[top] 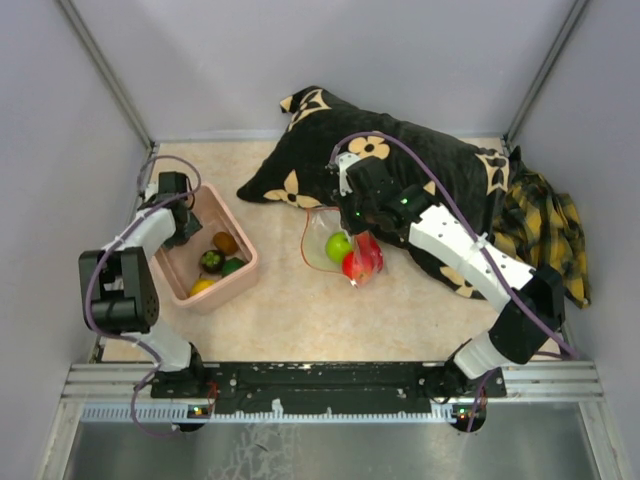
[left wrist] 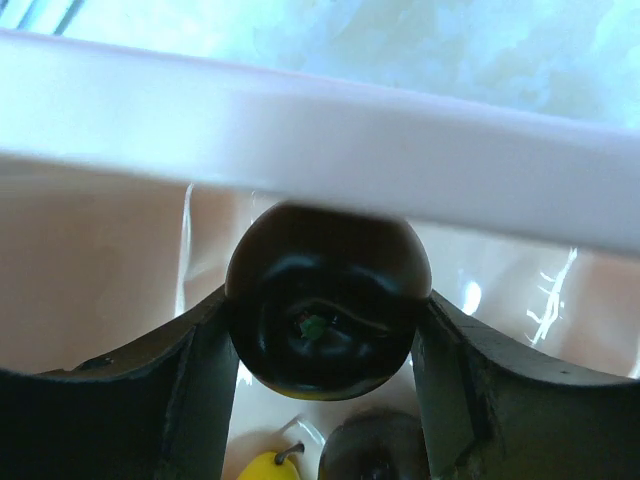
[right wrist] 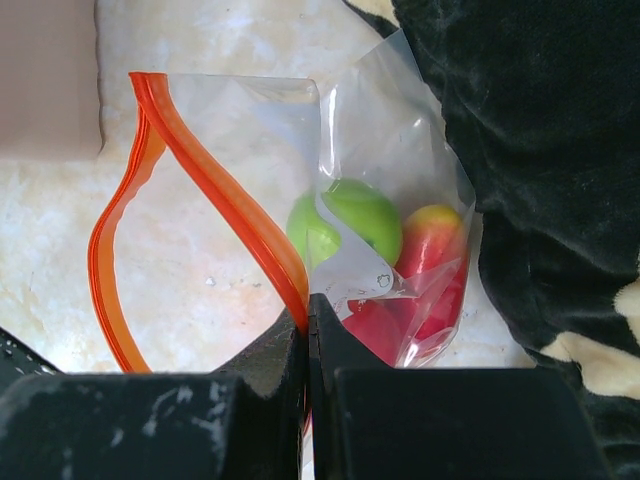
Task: Place the food in the zip-top bag and seal the zipper
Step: Pick up the fake fruit from the bin, then place the fake fruit in the zipper food storage bag.
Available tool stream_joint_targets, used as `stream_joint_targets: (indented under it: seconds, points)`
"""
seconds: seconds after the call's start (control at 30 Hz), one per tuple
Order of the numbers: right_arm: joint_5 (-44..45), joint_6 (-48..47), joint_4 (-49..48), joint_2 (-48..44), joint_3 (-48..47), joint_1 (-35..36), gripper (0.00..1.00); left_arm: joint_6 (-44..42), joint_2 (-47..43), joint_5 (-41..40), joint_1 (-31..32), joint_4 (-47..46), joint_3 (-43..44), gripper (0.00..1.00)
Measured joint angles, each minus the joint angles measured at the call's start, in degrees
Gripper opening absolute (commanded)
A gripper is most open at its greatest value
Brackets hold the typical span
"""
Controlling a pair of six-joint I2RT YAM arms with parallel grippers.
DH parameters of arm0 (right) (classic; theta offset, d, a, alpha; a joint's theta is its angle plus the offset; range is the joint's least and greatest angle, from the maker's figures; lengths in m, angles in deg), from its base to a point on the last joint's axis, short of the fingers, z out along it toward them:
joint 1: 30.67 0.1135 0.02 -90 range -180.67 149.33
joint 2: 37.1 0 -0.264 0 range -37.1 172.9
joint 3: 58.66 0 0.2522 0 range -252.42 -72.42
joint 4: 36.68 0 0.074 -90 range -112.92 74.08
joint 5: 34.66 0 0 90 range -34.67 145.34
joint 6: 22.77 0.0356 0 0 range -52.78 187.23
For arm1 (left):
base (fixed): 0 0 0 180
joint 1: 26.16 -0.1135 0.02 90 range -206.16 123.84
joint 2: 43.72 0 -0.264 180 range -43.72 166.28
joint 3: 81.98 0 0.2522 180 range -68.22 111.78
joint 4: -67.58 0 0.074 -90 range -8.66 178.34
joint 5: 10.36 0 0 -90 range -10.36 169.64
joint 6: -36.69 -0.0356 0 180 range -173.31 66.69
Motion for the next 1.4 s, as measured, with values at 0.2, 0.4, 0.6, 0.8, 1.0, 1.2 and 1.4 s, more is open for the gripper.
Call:
stream_joint_targets:
  seconds: [0.2, 0.4, 0.6, 0.8, 1.0, 1.2, 1.4]
  points:
    - [0.0, 0.0, 0.0, 0.0, 0.0, 0.0, 0.00, -1.5, -7.0, 0.9, 1.3, 1.2, 0.0, 0.41]
    - [0.1, 0.1, 0.2, 0.0, 0.0, 0.0, 0.00, -3.6, -13.8, 4.2, 2.0, 2.4, -1.6, 0.40]
    - [0.3, 0.3, 0.3, 0.0, -0.1, 0.0, 0.00, -7.3, -21.8, 10.7, 3.5, 3.1, -4.5, 0.40]
    - [0.7, 0.7, 0.9, 0.9, -1.7, 0.0, 0.00, -10.1, -32.3, 16.7, 7.3, 2.8, -8.4, 0.40]
    - [0.9, 1.3, 1.6, 1.5, -2.9, 0.0, 0.00, -11.1, -39.3, 20.9, 15.7, 2.0, -9.6, 0.40]
    - [1.0, 1.8, 2.3, 2.4, -5.0, 0.0, 0.00, -10.6, -44.1, 27.6, 24.1, -2.0, -11.1, 0.40]
    - [1.0, 2.0, 3.0, 2.6, -6.0, 0.0, 0.00, -8.4, -44.3, 33.1, 30.3, -8.4, -11.4, 0.41]
